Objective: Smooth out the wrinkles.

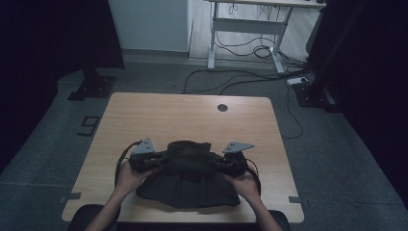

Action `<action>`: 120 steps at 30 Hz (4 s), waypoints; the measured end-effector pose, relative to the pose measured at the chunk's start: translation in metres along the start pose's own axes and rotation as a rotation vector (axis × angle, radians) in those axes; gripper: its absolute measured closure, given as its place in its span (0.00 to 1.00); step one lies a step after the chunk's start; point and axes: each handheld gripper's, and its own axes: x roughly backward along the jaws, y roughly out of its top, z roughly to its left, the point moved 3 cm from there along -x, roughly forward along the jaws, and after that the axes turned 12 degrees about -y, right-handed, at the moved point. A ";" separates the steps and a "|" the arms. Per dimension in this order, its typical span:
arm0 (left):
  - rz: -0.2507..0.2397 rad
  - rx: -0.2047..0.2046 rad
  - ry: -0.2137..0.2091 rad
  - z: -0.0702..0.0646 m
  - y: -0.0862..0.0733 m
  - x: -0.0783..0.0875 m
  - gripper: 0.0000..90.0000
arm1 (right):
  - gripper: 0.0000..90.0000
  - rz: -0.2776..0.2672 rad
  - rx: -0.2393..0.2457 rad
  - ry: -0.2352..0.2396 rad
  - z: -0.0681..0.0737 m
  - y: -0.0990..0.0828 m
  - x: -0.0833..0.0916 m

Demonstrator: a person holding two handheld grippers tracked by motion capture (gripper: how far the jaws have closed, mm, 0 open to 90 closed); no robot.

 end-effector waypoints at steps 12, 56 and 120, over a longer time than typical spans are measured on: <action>0.055 0.052 -0.053 -0.018 -0.031 -0.008 0.94 | 0.92 0.072 -0.017 0.045 0.013 -0.035 -0.005; 0.079 0.096 0.082 0.065 -0.015 -0.051 0.82 | 0.79 0.125 -0.053 -0.145 -0.048 -0.008 -0.080; 0.150 0.151 0.276 0.068 -0.022 -0.054 0.22 | 0.22 0.150 -0.051 -0.267 -0.038 -0.023 -0.085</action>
